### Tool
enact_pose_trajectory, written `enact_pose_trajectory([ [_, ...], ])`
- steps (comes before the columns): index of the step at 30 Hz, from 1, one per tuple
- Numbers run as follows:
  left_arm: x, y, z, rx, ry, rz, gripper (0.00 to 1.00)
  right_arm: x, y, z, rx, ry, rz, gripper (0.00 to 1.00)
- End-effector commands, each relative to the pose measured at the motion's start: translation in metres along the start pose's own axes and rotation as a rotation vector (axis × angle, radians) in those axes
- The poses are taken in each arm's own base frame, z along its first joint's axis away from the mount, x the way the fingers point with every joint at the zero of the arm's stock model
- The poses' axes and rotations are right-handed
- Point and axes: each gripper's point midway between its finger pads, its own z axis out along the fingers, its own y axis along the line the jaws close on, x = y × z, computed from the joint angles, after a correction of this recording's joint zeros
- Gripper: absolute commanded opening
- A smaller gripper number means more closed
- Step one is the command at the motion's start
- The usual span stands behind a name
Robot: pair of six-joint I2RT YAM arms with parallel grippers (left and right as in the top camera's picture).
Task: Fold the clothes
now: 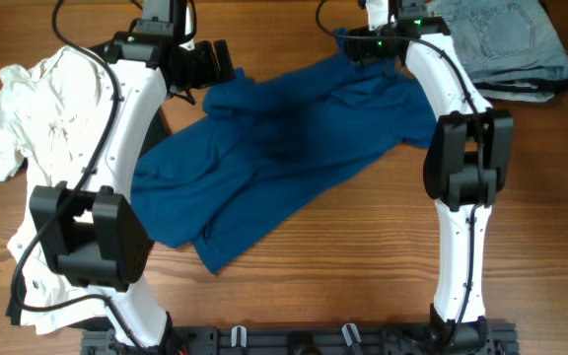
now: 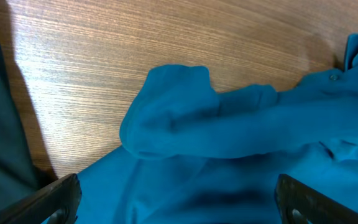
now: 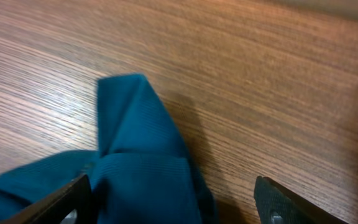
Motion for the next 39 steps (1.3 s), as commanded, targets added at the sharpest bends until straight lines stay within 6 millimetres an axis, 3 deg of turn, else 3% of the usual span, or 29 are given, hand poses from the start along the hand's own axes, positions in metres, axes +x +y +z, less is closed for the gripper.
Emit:
enact_pose_trajectory([
  [1,0.005,-0.001,0.009,0.006,0.02,-0.012,1.0,0.027,-0.016,0.025,0.076,0.073,0.018,0.84],
  [3,0.005,0.0,0.01,0.005,0.021,-0.011,1.0,0.038,-0.016,0.034,0.07,0.099,0.021,0.82],
  [5,0.006,0.0,0.012,0.003,0.026,-0.012,1.0,0.051,-0.012,0.04,0.061,0.14,0.022,0.65],
  [6,0.007,0.001,0.014,0.002,0.03,-0.013,1.0,0.056,-0.011,0.041,0.057,0.16,0.024,0.49],
  [7,0.008,0.001,0.016,0.0,0.035,-0.013,1.0,0.061,-0.01,0.04,0.055,0.178,0.029,0.1],
  [8,0.008,0.001,0.017,-0.001,0.037,-0.013,1.0,0.058,-0.01,0.036,0.056,0.176,0.031,0.04],
  [10,0.007,0.001,0.017,0.001,0.033,-0.013,0.99,0.039,-0.022,0.013,0.08,0.131,0.082,0.04],
  [11,0.006,0.001,0.017,0.001,0.031,-0.013,0.99,0.027,-0.03,-0.009,0.095,0.105,0.121,0.04],
  [13,0.006,0.001,0.017,0.002,0.03,-0.013,0.99,0.013,-0.05,-0.064,0.149,0.095,0.193,0.04],
  [15,0.004,0.0,0.017,0.005,0.022,-0.011,0.99,0.02,-0.081,-0.138,0.211,0.123,0.299,0.04],
  [17,0.003,-0.001,0.017,0.007,0.016,-0.011,0.98,0.029,-0.1,-0.16,0.236,0.131,0.374,0.04],
  [21,0.003,0.0,0.017,0.007,0.018,-0.003,0.98,0.059,-0.133,-0.177,0.28,0.182,0.531,0.04],
  [22,0.004,0.0,0.017,0.006,0.02,-0.001,0.98,0.061,-0.135,-0.179,0.271,0.184,0.541,0.14],
  [23,0.004,0.0,0.017,0.005,0.02,0.0,0.98,0.062,-0.135,-0.18,0.266,0.187,0.538,0.57],
  [24,0.004,0.0,0.017,0.006,0.021,0.015,0.98,0.058,-0.129,-0.182,0.233,0.184,0.487,0.88],
  [25,0.004,0.001,0.017,0.001,0.022,0.026,0.98,0.05,-0.121,-0.186,0.193,0.164,0.442,0.96],
  [27,0.015,0.006,0.016,-0.016,0.066,0.046,0.98,0.023,-0.09,-0.202,0.095,0.099,0.33,0.99],
  [28,0.033,0.018,0.014,-0.05,0.147,0.052,0.98,0.009,-0.06,-0.206,0.034,0.075,0.244,1.0],
  [32,0.081,0.071,-0.008,-0.233,0.365,-0.009,0.95,0.0,0.017,-0.176,-0.064,0.118,0.08,0.99],
  [34,0.09,0.092,-0.018,-0.283,0.424,-0.035,0.91,-0.003,0.03,-0.169,-0.078,0.116,0.069,0.99],
  [36,0.091,0.1,-0.02,-0.302,0.424,-0.116,1.0,-0.004,0.031,-0.167,-0.092,0.112,0.086,0.99],
  [39,0.103,0.119,-0.02,-0.434,0.41,-0.286,1.0,-0.004,0.036,-0.161,-0.121,0.106,0.087,1.0],
])
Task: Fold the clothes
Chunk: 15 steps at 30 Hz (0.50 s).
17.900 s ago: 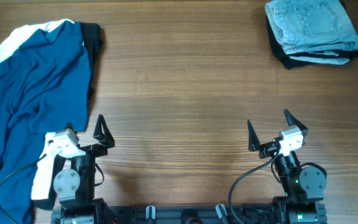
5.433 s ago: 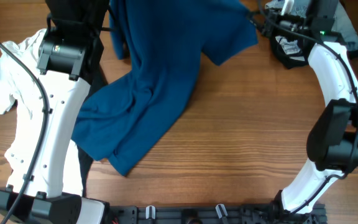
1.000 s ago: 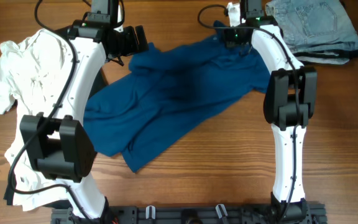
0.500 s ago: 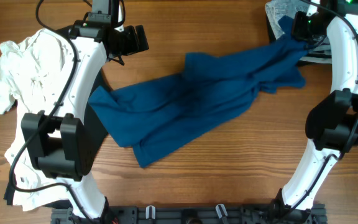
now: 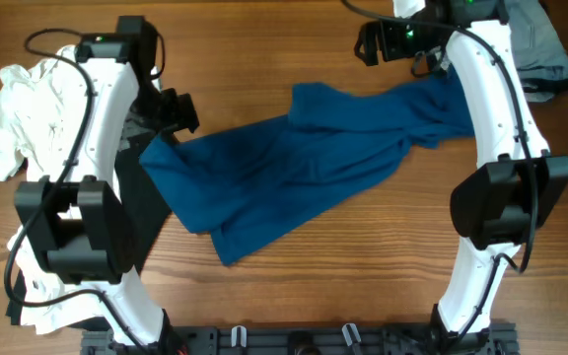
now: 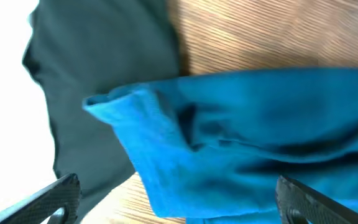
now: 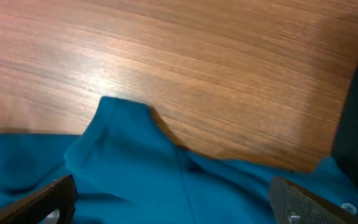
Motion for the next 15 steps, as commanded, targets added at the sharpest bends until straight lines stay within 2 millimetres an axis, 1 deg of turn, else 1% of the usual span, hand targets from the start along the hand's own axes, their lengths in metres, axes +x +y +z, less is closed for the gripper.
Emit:
enact_pose_trajectory([
  [1,0.01,0.018,0.023,-0.103,0.023,-0.217,0.99,-0.004,0.001,0.007,-0.037,-0.017,0.004,0.99],
  [2,0.015,0.02,0.037,-0.11,0.036,-0.252,0.95,-0.004,0.001,0.009,-0.037,-0.013,0.005,1.0],
  [3,0.016,0.015,0.051,-0.082,0.034,-0.274,0.85,-0.003,0.001,0.012,-0.042,-0.011,0.005,1.0],
  [4,0.012,0.005,0.063,-0.021,0.024,-0.279,0.77,-0.003,0.002,0.016,-0.055,-0.009,0.005,0.99],
  [5,0.003,-0.013,0.076,0.086,-0.003,-0.281,0.62,-0.003,0.005,0.019,-0.072,-0.008,0.006,1.0],
  [6,-0.002,-0.02,0.079,0.128,-0.018,-0.278,0.56,-0.003,0.006,0.02,-0.084,-0.007,0.006,0.99],
  [7,-0.006,-0.023,0.08,0.144,-0.03,-0.277,0.52,-0.002,0.007,0.021,-0.085,-0.004,0.006,0.99],
  [8,-0.007,-0.023,0.08,0.145,-0.037,-0.276,0.5,-0.002,0.008,0.022,-0.086,-0.003,0.004,1.0],
  [9,-0.007,-0.023,0.08,0.141,-0.04,-0.276,0.4,-0.003,0.011,0.022,-0.088,-0.003,0.001,0.99],
  [10,-0.008,-0.02,0.08,0.128,-0.046,-0.276,0.22,-0.003,0.016,0.024,-0.093,-0.001,-0.009,0.99],
  [11,-0.009,-0.02,0.08,0.126,-0.049,-0.277,0.06,-0.003,0.021,0.026,-0.098,0.001,-0.018,0.98],
  [12,-0.008,-0.02,0.08,0.126,-0.048,-0.276,0.04,-0.001,0.026,0.03,-0.104,0.01,-0.026,0.98],
  [14,-0.006,-0.022,0.08,0.122,-0.041,-0.259,0.04,0.001,0.035,0.038,-0.115,0.026,-0.039,0.98],
  [15,-0.008,-0.023,0.078,0.128,-0.052,-0.256,0.04,0.002,0.038,0.041,-0.118,0.032,-0.042,0.98],
])
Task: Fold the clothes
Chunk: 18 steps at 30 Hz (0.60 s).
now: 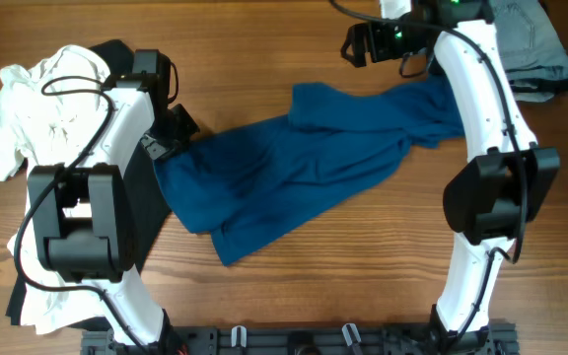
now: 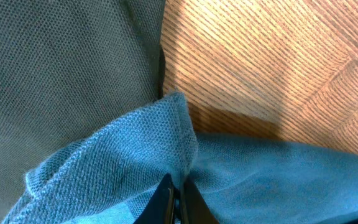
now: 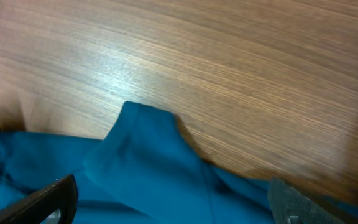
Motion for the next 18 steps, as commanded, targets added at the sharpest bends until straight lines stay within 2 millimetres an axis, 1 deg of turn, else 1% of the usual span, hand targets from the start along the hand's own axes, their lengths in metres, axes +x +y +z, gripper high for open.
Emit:
enact_pose_trajectory([
  [1,-0.005,-0.009,-0.008,0.032,-0.026,0.017,0.04,0.004,0.009,0.019,-0.036,0.024,-0.006,0.96],
  [3,-0.053,-0.041,-0.051,0.162,-0.212,0.042,0.04,-0.002,0.006,0.018,-0.031,0.002,0.016,0.95],
  [4,-0.083,-0.061,-0.083,0.248,-0.334,0.044,0.04,-0.003,0.005,0.018,-0.03,-0.004,0.015,0.95],
  [6,-0.12,-0.082,-0.128,0.35,-0.49,0.043,0.04,-0.004,0.007,0.018,-0.032,-0.009,0.011,0.95],
  [7,-0.136,-0.09,-0.149,0.397,-0.562,0.043,0.04,-0.008,0.012,0.019,-0.044,-0.021,-0.002,0.95],
  [8,-0.14,-0.091,-0.154,0.408,-0.58,0.042,0.04,-0.011,0.017,0.022,-0.051,-0.032,-0.014,0.94],
  [9,-0.138,-0.088,-0.151,0.395,-0.565,0.038,0.04,-0.016,0.023,0.027,-0.057,-0.046,-0.032,0.93],
  [11,-0.128,-0.08,-0.141,0.356,-0.514,0.032,0.04,-0.021,0.034,0.045,-0.052,-0.058,-0.021,0.91],
  [12,-0.125,-0.076,-0.138,0.34,-0.5,0.029,0.04,-0.019,0.04,0.058,-0.053,-0.051,-0.02,0.89],
  [13,-0.124,-0.071,-0.135,0.311,-0.492,0.021,0.04,-0.016,0.047,0.07,-0.06,-0.036,-0.028,0.87],
  [14,-0.121,-0.066,-0.132,0.287,-0.479,0.016,0.04,-0.006,0.054,0.093,-0.041,0.001,-0.027,0.85],
  [15,-0.118,-0.063,-0.13,0.276,-0.465,0.015,0.04,0.004,0.061,0.112,-0.028,0.037,-0.043,0.84],
  [16,-0.117,-0.062,-0.129,0.272,-0.458,0.014,0.04,0.011,0.065,0.122,-0.02,0.059,-0.052,0.84],
  [18,-0.114,-0.061,-0.127,0.265,-0.448,0.014,0.04,0.021,0.07,0.134,0.007,0.094,-0.069,0.83],
])
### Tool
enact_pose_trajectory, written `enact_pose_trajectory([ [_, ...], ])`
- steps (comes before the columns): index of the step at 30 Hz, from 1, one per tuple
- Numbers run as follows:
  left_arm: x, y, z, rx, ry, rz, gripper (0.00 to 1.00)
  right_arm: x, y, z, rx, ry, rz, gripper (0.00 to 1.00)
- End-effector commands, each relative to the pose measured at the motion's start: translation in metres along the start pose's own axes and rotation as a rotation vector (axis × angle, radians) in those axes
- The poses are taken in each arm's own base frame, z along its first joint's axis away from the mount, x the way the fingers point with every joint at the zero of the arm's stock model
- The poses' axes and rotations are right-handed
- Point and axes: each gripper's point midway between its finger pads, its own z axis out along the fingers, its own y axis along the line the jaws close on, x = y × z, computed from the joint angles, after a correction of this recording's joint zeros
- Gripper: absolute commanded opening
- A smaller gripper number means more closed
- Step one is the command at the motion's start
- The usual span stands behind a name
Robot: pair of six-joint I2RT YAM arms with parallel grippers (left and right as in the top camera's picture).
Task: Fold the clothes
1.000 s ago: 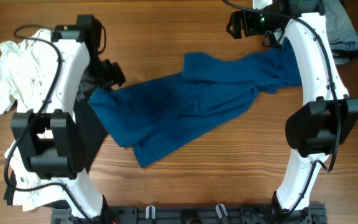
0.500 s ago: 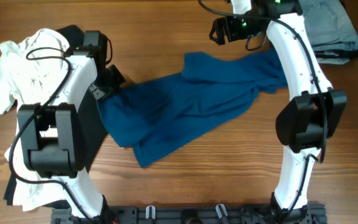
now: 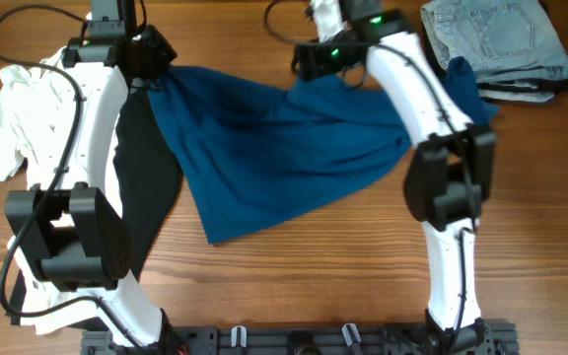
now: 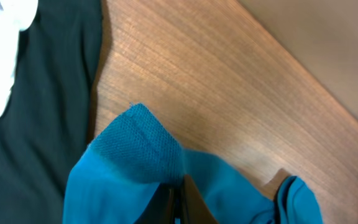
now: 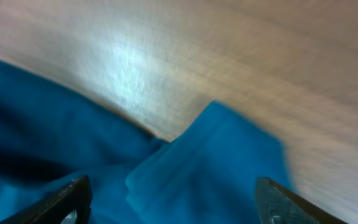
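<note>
A blue shirt (image 3: 284,148) lies spread across the middle of the wooden table (image 3: 363,256), partly rumpled. My left gripper (image 3: 152,67) is at the shirt's far left corner, shut on a pinch of the blue knit (image 4: 135,149); its jaws (image 4: 178,202) meet with the cloth between them. My right gripper (image 3: 309,59) hovers open over a raised fold of the blue shirt (image 5: 216,155) at the far edge, its fingers (image 5: 73,196) wide apart on either side of the fold.
A black garment (image 3: 144,187) lies under the shirt's left side, with a crumpled white shirt (image 3: 28,108) further left. Folded jeans (image 3: 496,39) sit at the far right corner. The arm bases stand at the near edge.
My left gripper, still shut on the shirt's corner, has moved toward the far left, drawing that side of the shirt out wider. The right gripper has shifted left along the far edge, still open.
First both grippers were open over the shirt's far edge. Then the shirt lay further right, with the left gripper open at its left corner beside the black garment. Then the left was shut on that corner, and now it holds it at the far left.
</note>
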Motion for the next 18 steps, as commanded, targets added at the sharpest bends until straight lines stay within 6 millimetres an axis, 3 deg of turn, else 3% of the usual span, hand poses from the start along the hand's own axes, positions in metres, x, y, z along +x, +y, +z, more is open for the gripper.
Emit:
enact_pose_trajectory([
  [1,-0.005,0.004,-0.006,-0.015,-0.017,0.01,0.04,0.02,0.004,0.031,0.068,0.073,-0.007,0.83],
  [3,-0.003,0.006,-0.006,-0.023,-0.006,0.009,0.04,0.027,-0.005,0.044,0.134,0.092,0.014,0.82],
  [6,-0.001,0.008,-0.006,-0.032,0.0,0.008,0.04,0.022,-0.022,0.056,0.214,0.057,0.052,0.81],
  [10,-0.002,0.009,-0.006,-0.041,-0.007,0.018,0.04,0.022,-0.028,0.082,0.208,0.031,0.051,0.82],
  [14,-0.001,0.013,-0.007,-0.057,-0.005,0.035,0.04,0.013,-0.032,0.09,0.213,-0.016,0.046,0.82],
  [15,-0.002,0.013,-0.007,-0.059,-0.007,0.035,0.04,0.007,-0.035,0.09,0.229,-0.039,0.043,0.74],
  [17,-0.002,0.013,-0.007,-0.059,-0.006,0.035,0.04,0.005,-0.041,0.088,0.258,-0.049,0.044,0.34],
  [18,-0.001,0.013,-0.007,-0.059,-0.006,0.035,0.04,0.005,-0.043,0.087,0.261,-0.05,0.048,0.28],
])
